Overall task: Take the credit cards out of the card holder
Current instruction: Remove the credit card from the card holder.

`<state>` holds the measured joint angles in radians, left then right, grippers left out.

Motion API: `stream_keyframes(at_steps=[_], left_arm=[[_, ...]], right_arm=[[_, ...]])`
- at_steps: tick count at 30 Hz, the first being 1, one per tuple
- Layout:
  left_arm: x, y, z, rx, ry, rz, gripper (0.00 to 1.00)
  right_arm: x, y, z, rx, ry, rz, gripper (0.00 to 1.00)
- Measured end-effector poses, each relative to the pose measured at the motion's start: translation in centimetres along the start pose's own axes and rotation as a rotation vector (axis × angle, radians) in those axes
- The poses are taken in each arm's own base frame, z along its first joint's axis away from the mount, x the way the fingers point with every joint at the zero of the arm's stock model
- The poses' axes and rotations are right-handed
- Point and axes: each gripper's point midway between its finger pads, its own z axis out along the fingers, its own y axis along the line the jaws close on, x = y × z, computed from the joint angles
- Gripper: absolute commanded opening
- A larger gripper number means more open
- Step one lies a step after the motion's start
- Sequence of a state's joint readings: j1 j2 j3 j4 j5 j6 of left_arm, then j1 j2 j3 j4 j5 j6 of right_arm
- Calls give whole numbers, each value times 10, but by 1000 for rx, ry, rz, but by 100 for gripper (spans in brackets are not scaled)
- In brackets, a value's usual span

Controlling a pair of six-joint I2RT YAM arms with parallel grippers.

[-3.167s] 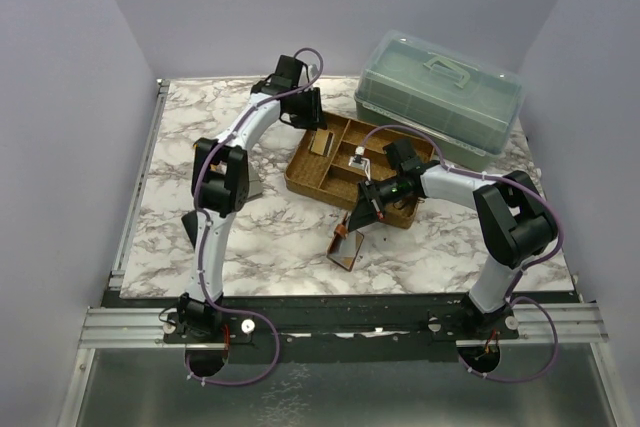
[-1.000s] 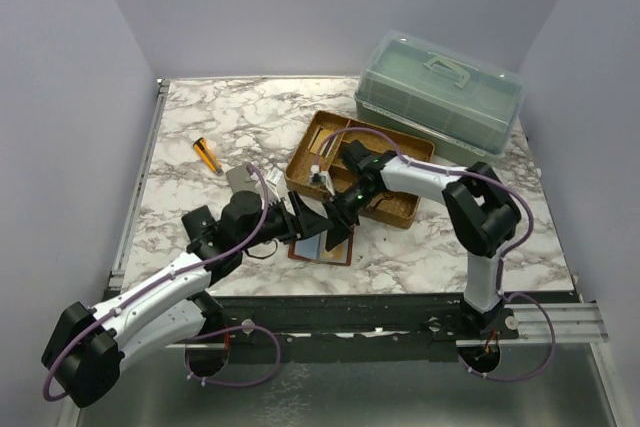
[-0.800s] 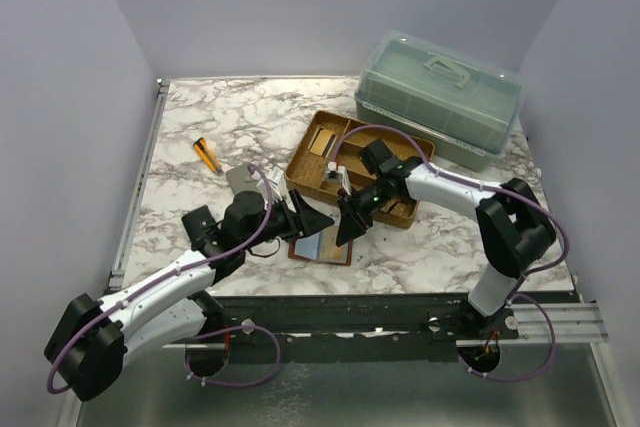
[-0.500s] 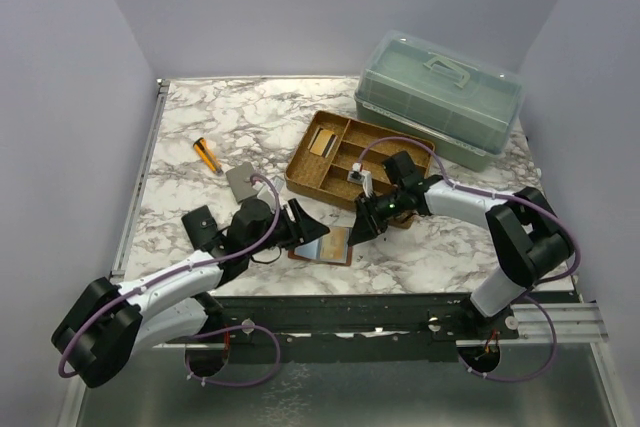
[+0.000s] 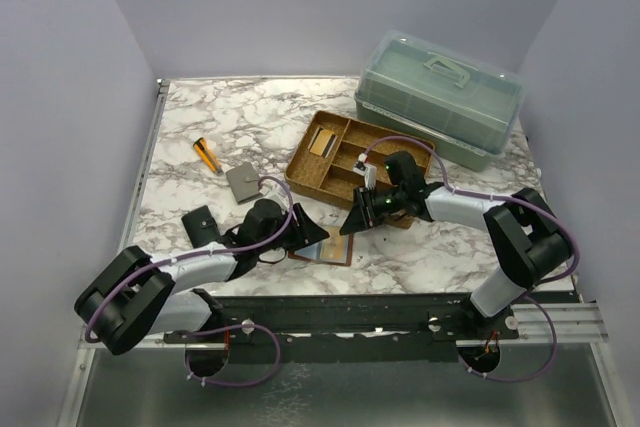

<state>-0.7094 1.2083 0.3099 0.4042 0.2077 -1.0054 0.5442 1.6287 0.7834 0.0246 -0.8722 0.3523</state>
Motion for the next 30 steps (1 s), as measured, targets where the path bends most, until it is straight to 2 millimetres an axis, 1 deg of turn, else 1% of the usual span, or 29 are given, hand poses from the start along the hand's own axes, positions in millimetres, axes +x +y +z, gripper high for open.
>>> stream_keyframes(at_steps=[4,12,21,22,26,28,30], left_arm=[[4,9,5,-24,15,-5,47],[8,19,13,-47,30,-7,45],[12,24,15,-53,34,-6,39],[12,25,15,-54,34,-6,37],[14,28,16,-59,37,-9,36],[15,30,17,-63,39,-12,32],[15,31,17,-65,40,-15,31]], right_arm=[[1,-6,1,27,-16,32,34],[4,-24,5,111,-40,104,34],[7,-30,10,139,-41,150,34],[8,-30,10,140,-39,154,34],[7,-32,11,147,-45,153,34],[7,-33,12,156,-48,151,34],[7,-34,12,163,-54,149,35]])
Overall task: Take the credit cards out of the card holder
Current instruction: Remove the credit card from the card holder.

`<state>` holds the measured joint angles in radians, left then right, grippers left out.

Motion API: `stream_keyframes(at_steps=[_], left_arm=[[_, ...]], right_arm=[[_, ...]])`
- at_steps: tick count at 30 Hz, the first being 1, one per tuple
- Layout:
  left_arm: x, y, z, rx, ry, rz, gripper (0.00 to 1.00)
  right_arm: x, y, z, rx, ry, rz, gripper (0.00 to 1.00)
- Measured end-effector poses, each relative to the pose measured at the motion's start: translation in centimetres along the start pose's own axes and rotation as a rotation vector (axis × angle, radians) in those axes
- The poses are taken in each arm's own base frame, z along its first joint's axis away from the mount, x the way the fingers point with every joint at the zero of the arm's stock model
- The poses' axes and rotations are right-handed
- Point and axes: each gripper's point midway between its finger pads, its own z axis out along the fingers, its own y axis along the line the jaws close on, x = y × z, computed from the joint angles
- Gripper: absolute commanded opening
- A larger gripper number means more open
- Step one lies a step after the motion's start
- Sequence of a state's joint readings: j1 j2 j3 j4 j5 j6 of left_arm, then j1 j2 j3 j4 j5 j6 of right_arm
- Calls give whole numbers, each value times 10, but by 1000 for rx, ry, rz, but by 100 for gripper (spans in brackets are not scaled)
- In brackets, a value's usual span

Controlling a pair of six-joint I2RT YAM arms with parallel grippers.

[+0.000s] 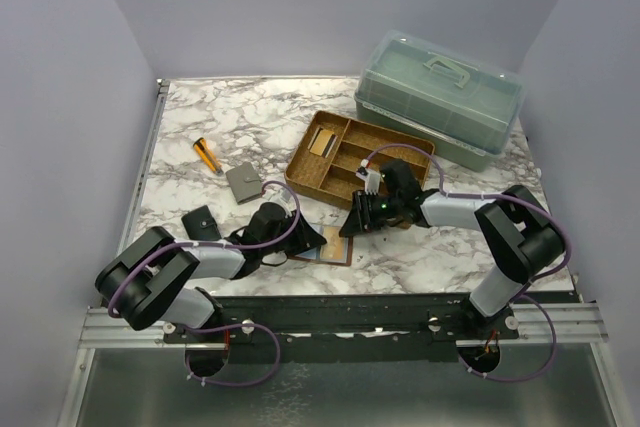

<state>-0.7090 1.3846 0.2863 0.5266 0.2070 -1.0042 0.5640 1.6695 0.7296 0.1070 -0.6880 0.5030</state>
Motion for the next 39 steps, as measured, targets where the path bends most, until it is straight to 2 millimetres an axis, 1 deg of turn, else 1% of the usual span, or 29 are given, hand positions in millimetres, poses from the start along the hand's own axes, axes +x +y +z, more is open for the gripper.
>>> stream_keyframes(at_steps=[3,4,8,12,26,32,39], left_arm=[[0,2,1,-4,-2,-7,30],[0,2,1,-5,-3,-9,28],[1,5,1,-8,-8,-22,25],[1,6,1,-9,-13,-31,19],[3,8,0,-3,-20,-61,17],[5,10,-2,4,-24,-82,15],[7,11,-4,14,-29,-106,14]], right_arm=[[0,-1,1,11,-7,-4,35],[0,-1,1,14,-8,-4,36],[-1,-2,2,24,-13,-6,38],[-2,-3,2,36,-22,-12,40],[-3,-3,2,44,-27,-4,41],[-3,-1,2,42,-28,1,45],[-3,1,2,36,-28,14,45]])
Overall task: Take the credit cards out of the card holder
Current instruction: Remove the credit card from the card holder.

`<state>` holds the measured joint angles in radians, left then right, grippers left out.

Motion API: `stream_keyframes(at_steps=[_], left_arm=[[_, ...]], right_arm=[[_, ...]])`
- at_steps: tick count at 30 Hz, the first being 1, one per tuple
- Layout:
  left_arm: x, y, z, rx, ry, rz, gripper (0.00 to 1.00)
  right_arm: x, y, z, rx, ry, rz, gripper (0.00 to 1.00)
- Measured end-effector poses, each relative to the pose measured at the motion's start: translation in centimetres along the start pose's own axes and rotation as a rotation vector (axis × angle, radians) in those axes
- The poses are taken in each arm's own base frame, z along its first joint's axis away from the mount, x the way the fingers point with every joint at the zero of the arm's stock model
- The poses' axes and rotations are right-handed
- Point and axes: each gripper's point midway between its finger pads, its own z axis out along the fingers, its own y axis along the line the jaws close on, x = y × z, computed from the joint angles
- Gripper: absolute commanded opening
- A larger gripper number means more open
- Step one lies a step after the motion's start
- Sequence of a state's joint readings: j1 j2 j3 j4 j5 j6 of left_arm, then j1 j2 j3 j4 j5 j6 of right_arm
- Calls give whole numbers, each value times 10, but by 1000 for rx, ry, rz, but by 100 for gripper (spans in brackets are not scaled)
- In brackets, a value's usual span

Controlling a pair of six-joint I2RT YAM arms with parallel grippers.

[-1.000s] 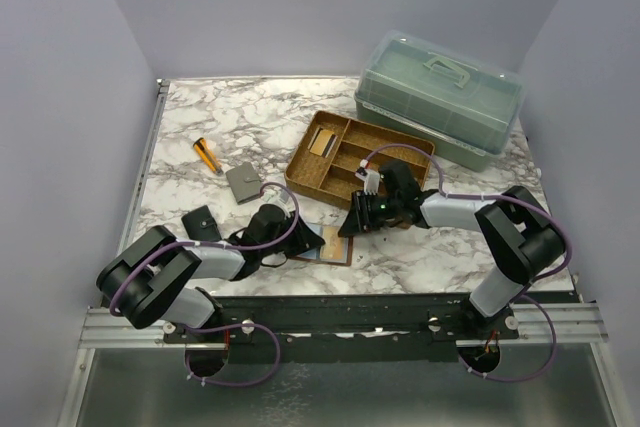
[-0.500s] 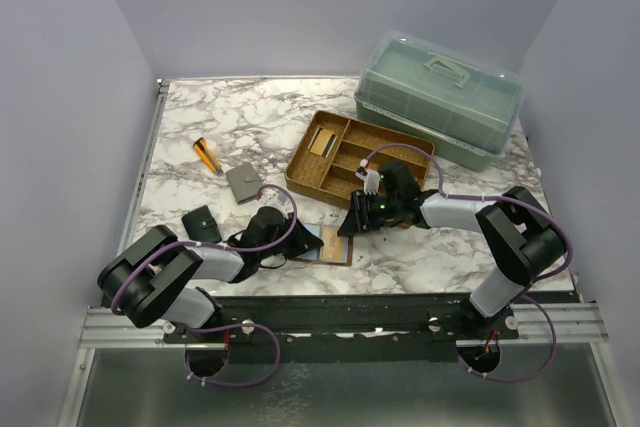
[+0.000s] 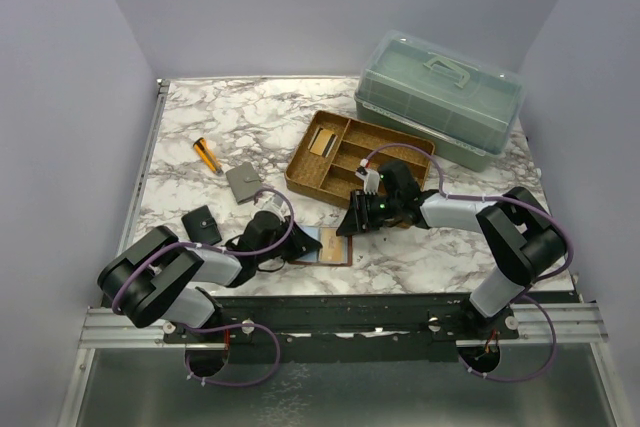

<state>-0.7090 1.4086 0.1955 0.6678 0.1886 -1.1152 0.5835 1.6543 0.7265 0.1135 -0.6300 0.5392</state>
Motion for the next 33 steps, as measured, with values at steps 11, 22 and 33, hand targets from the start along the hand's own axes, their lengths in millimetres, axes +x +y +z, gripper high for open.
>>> stream_keyframes(at_steps=[11,22,33], left_arm=[[2,2,-3,12,-5,-34,13],[2,4,-4,16,-21,-75,11],[2,4,-3,22,-27,-106,10]], right_arm=[[1,4,0,-15,6,45,48],[0,12,-1,-44,11,78,49],[3,16,-1,-65,29,110,48]])
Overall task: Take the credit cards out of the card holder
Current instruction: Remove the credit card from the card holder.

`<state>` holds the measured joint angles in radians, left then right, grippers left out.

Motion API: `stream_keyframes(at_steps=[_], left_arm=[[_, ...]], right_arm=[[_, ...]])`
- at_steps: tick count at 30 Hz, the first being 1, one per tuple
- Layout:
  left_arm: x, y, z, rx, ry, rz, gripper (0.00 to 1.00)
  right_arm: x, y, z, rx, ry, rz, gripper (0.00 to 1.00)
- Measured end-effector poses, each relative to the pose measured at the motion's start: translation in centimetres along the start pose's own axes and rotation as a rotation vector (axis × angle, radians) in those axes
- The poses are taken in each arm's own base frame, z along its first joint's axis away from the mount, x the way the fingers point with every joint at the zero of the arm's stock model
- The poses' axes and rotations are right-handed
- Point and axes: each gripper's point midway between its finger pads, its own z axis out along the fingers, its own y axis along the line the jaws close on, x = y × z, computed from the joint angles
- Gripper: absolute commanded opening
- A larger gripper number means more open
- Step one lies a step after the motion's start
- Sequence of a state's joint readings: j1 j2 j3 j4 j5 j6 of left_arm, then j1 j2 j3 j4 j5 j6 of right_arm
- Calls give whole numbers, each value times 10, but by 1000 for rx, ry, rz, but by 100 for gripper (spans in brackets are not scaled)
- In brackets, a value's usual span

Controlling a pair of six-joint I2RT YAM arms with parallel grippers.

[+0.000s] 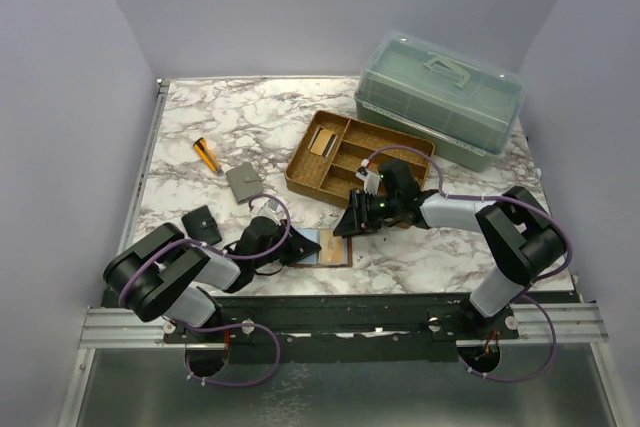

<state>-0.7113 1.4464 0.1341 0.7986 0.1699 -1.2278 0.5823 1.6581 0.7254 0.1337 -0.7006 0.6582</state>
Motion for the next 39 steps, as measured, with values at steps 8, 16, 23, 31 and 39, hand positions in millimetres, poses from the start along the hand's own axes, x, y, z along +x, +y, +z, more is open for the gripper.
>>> stream_keyframes(at_steps=[8,16,23,31,39], left_arm=[[0,1,-1,3,-12,-26,9],[-1,3,-2,4,-24,-46,9],[-1,3,-1,7,-24,-48,9],[-1,2,-1,13,-26,-51,9],[-1,3,-3,17,-32,-56,9]], right_arm=[[0,-1,1,-2,-4,9,46],[4,-2,0,-10,-12,28,44],[4,-3,1,-6,-16,34,43],[2,-8,4,4,-23,22,42],[-1,-10,6,30,-41,-6,45]])
